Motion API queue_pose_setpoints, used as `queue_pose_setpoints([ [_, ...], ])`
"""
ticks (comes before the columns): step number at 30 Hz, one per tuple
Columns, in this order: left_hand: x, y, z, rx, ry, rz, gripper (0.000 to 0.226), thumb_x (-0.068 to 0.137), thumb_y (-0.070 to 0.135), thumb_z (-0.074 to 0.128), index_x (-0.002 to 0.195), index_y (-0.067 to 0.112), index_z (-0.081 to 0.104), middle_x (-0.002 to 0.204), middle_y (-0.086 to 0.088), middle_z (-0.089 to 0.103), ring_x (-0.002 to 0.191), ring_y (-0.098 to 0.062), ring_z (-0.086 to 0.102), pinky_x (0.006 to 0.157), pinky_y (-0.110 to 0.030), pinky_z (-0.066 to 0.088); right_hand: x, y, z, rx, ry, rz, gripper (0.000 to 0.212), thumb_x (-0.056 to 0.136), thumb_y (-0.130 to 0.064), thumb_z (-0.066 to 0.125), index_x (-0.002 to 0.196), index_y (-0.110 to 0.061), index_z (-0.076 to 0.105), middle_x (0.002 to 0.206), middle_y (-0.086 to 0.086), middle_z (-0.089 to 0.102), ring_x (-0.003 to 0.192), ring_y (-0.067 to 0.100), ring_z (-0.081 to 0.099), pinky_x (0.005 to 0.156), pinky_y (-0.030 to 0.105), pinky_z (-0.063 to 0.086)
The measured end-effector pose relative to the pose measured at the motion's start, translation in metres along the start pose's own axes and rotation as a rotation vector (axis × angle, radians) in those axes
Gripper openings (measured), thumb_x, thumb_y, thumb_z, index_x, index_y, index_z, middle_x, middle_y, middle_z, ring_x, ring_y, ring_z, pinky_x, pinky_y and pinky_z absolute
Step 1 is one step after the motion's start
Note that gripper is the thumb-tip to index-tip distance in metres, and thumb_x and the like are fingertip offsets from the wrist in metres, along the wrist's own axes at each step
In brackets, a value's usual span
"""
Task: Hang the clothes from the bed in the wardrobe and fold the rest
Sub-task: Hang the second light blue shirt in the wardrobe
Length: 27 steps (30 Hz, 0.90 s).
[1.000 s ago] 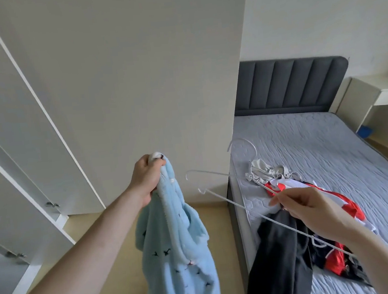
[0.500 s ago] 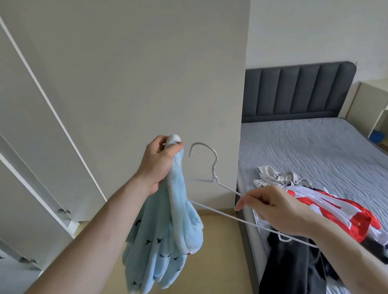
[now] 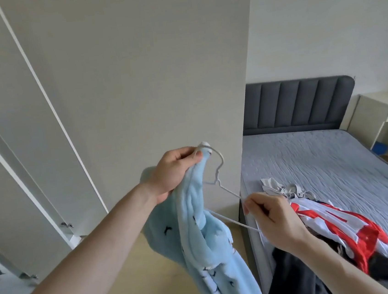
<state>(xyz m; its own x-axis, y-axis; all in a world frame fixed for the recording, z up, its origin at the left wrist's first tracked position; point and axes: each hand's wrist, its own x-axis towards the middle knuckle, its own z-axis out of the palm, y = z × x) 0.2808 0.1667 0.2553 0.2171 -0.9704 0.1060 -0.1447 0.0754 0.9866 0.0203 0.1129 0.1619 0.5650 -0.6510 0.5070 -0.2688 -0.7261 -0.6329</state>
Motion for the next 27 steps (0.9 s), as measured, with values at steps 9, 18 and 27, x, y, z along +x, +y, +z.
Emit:
queue_pose_setpoints([
  [9,0.006,0.019,0.008,1.094,-0.246,0.303,0.043,0.092,0.045,0.041,0.126,0.045,0.066,0.119,0.031,0.063,0.124,0.000,0.043,0.107,-0.028,0.029,-0.033,0.001,0.001,0.306,0.243,0.231,0.036,0.100,-0.027,0.049,0.068,-0.012,0.058,0.051,-0.009,0.030,0.051,0.006,0.026,0.051,0.021,0.021],
  [18,0.021,0.005,-0.023,1.299,-0.067,0.588,0.036,0.101,0.064,0.033,0.081,0.038,0.046,0.084,0.017,0.050,0.072,-0.001,0.052,0.053,-0.018,0.024,-0.026,-0.002,-0.023,0.150,0.418,0.127,0.013,0.101,-0.015,0.065,0.101,-0.016,0.078,0.087,-0.012,0.069,0.082,0.012,0.066,0.074,0.029,0.050],
  [27,0.024,0.037,-0.057,1.038,0.163,0.556,0.030,0.095,0.054,0.048,0.072,0.034,0.044,0.077,0.012,0.051,0.070,-0.009,0.050,0.062,-0.035,0.037,-0.049,0.011,0.032,0.336,0.203,0.188,0.025,0.091,-0.016,0.070,0.109,-0.033,0.067,0.090,-0.010,0.068,0.072,0.011,0.064,0.067,0.020,0.049],
])
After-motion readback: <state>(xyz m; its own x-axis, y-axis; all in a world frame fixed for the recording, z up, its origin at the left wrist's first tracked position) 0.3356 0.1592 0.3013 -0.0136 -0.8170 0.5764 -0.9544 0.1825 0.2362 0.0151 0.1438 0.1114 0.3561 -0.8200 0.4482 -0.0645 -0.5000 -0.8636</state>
